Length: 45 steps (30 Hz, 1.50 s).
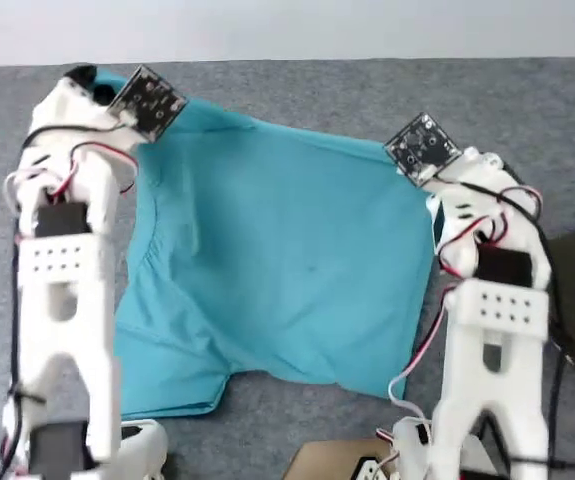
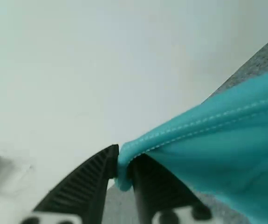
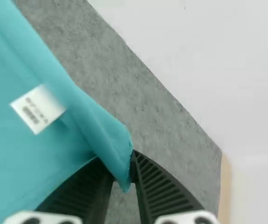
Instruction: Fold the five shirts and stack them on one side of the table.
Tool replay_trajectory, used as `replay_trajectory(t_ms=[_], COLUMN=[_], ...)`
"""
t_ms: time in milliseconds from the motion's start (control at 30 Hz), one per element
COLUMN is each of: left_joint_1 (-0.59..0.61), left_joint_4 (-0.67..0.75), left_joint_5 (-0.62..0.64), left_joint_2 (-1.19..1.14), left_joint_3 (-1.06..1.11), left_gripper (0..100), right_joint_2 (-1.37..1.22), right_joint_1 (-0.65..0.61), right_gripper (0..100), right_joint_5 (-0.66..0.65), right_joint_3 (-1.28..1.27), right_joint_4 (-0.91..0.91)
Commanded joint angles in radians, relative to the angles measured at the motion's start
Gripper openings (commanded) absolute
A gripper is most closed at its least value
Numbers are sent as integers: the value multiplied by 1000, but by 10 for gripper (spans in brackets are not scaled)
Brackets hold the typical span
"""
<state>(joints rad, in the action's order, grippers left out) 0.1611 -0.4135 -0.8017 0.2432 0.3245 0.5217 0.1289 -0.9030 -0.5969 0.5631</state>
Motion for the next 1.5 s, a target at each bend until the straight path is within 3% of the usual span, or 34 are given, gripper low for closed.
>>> replay_trajectory(t_ms=[0,500,733,1000,1200,1467], left_joint_1=[-25,-44,-29,-11,-17,-64], left_joint_4=[37,32,32,17,-236,-760], left_joint_5=[9,34,31,31,31,31], left_joint_2=[-91,-537,-632,-641,-585,-459], left_joint_3=[-137,-631,-711,-716,-716,-716], left_gripper=[6,6,6,6,6,6], right_joint_2=[-91,-647,-808,-831,-785,-696], right_joint_1=[-1,-2,-41,-67,-44,-35], right_gripper=[11,11,11,11,11,11], right_joint_5=[-8,-11,-12,-12,-12,-12], right_joint_3=[107,747,914,931,931,931], right_joint_4=[-93,-102,-102,-30,147,453])
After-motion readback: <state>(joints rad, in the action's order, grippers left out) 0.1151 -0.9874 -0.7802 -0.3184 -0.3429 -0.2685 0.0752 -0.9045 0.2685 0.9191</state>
